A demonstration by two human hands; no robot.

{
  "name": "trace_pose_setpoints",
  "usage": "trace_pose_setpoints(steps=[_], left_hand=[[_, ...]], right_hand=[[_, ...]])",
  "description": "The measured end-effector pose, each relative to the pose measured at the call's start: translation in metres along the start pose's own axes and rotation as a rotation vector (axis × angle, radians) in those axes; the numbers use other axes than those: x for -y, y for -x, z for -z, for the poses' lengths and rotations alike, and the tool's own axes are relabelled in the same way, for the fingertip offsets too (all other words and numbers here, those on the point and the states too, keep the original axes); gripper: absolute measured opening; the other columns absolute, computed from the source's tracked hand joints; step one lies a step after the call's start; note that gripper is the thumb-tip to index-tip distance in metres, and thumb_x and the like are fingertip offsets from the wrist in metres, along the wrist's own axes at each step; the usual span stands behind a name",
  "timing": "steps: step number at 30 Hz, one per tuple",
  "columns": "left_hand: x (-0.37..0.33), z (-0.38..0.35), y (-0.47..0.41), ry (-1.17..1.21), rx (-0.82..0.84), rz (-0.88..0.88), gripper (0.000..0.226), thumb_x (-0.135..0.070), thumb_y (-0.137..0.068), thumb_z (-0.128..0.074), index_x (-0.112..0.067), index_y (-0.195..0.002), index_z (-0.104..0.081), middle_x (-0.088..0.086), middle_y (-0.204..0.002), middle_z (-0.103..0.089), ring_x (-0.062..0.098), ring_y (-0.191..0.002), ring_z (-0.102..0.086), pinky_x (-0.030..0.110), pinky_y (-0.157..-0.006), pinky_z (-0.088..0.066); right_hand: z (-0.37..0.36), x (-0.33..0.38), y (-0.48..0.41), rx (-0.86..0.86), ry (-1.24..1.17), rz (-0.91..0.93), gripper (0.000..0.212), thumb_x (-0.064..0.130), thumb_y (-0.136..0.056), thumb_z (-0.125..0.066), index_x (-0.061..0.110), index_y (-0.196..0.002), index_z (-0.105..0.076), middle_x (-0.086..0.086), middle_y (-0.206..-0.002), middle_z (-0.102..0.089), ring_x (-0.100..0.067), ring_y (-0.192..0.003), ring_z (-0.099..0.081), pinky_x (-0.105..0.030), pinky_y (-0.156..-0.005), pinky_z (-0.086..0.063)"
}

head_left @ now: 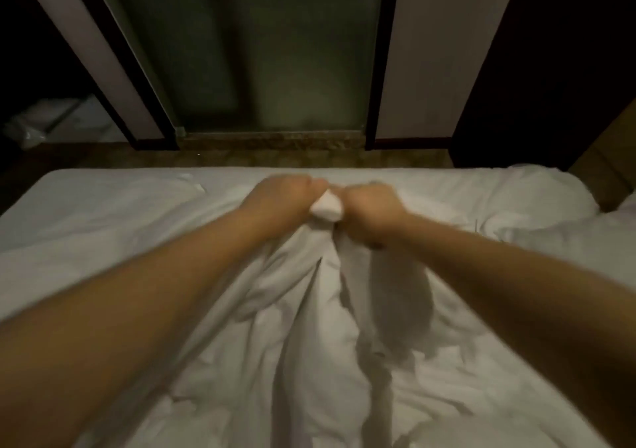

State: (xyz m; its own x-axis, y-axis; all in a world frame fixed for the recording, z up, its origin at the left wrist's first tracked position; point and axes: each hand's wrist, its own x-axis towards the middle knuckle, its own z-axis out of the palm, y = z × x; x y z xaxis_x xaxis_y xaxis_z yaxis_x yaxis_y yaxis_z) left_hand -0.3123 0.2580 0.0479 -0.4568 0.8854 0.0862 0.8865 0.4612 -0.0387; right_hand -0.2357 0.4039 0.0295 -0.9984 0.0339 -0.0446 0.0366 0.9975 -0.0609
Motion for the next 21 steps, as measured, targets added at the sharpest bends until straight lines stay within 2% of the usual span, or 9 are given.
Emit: trace_pose_setpoints(steps=[3, 4, 5, 7, 8, 10, 12, 16, 21], left_hand=[[0.001, 0.090, -0.086, -0.130, -0.384, -0.107, 0.028, -0.016, -0.095, -0.043, -0.007, -0.121, -0.047, 0.024, -0.111, -0.055, 0.039, -0.101, -0.055, 0.044, -0.077, -0.041], [-0.004, 0.115, -0.106, -0.139, -0.507, -0.108, 0.030, -0.014, -0.093, -0.042, -0.009, -0.123, -0.046, 0.023, -0.114, -0.054, 0.037, -0.104, -0.054, 0.043, -0.079, -0.042], [-0.012, 0.135, -0.119, -0.140, -0.546, -0.062, 0.036, -0.014, -0.094, -0.041, -0.014, -0.130, -0.044, 0.019, -0.126, -0.050, 0.034, -0.114, -0.048, 0.041, -0.087, -0.039], [-0.025, 0.141, -0.129, -0.208, -0.433, 0.017, 0.052, -0.019, -0.097, -0.036, -0.023, -0.148, -0.024, 0.011, -0.153, -0.022, 0.028, -0.138, -0.024, 0.041, -0.106, -0.021], [-0.030, 0.131, -0.125, -0.237, -0.370, 0.029, 0.058, -0.021, -0.098, -0.036, -0.023, -0.151, -0.013, 0.009, -0.158, -0.008, 0.026, -0.143, -0.012, 0.043, -0.112, -0.012], [-0.035, 0.090, -0.106, -0.224, -0.245, 0.049, 0.065, -0.028, -0.099, -0.038, -0.022, -0.152, -0.001, 0.006, -0.160, 0.006, 0.024, -0.146, 0.001, 0.049, -0.115, -0.001], [-0.036, 0.047, -0.085, -0.160, -0.112, 0.120, 0.068, -0.037, -0.100, -0.036, -0.020, -0.152, 0.004, 0.005, -0.160, 0.009, 0.023, -0.147, 0.006, 0.053, -0.114, -0.001], [-0.052, -0.028, -0.035, -0.096, 0.125, 0.166, 0.069, -0.047, -0.100, -0.028, -0.021, -0.151, 0.010, 0.003, -0.159, 0.013, 0.022, -0.146, 0.010, 0.054, -0.113, 0.003], [-0.105, -0.097, 0.039, -0.035, 0.341, 0.042, 0.070, -0.048, -0.100, -0.027, -0.022, -0.150, 0.015, 0.003, -0.158, 0.019, 0.020, -0.146, 0.015, 0.055, -0.112, 0.009]], right_hand=[[0.105, -0.063, -0.030, -0.300, 0.130, -0.134, 0.032, 0.034, -0.087, -0.059, 0.017, -0.114, -0.055, -0.012, -0.113, -0.065, -0.034, -0.105, -0.061, -0.040, -0.085, -0.047], [0.138, -0.088, -0.035, -0.405, 0.185, -0.208, 0.032, 0.031, -0.087, -0.060, 0.017, -0.114, -0.055, -0.016, -0.114, -0.064, -0.037, -0.105, -0.060, -0.042, -0.086, -0.045], [0.167, -0.114, -0.037, -0.495, 0.252, -0.315, 0.034, 0.027, -0.085, -0.062, 0.015, -0.116, -0.053, -0.019, -0.116, -0.062, -0.039, -0.108, -0.058, -0.043, -0.090, -0.042], [0.203, -0.161, -0.031, -0.548, 0.341, -0.617, 0.045, 0.020, -0.085, -0.061, 0.012, -0.127, -0.046, -0.024, -0.128, -0.051, -0.041, -0.120, -0.046, -0.048, -0.101, -0.032], [0.205, -0.179, -0.024, -0.496, 0.360, -0.752, 0.052, 0.021, -0.087, -0.058, 0.012, -0.135, -0.039, -0.024, -0.136, -0.042, -0.039, -0.129, -0.037, -0.051, -0.108, -0.025], [0.180, -0.192, -0.005, -0.304, 0.420, -0.831, 0.062, 0.029, -0.094, -0.045, 0.011, -0.149, -0.020, -0.018, -0.153, -0.021, -0.034, -0.142, -0.016, -0.054, -0.114, -0.008], [0.122, -0.185, 0.015, -0.122, 0.405, -0.763, 0.063, 0.031, -0.096, -0.038, 0.014, -0.152, -0.014, -0.013, -0.158, -0.011, -0.030, -0.145, -0.008, -0.056, -0.115, -0.004], [-0.013, -0.134, 0.075, 0.163, 0.057, -0.812, 0.065, 0.042, -0.096, -0.042, 0.028, -0.152, -0.012, -0.002, -0.160, -0.005, -0.026, -0.147, -0.007, -0.053, -0.116, -0.005], [-0.133, -0.059, 0.184, 0.243, -0.303, -1.038, 0.072, 0.054, -0.093, -0.044, 0.031, -0.152, -0.008, 0.000, -0.160, -0.008, -0.028, -0.145, -0.014, -0.053, -0.115, -0.013]])
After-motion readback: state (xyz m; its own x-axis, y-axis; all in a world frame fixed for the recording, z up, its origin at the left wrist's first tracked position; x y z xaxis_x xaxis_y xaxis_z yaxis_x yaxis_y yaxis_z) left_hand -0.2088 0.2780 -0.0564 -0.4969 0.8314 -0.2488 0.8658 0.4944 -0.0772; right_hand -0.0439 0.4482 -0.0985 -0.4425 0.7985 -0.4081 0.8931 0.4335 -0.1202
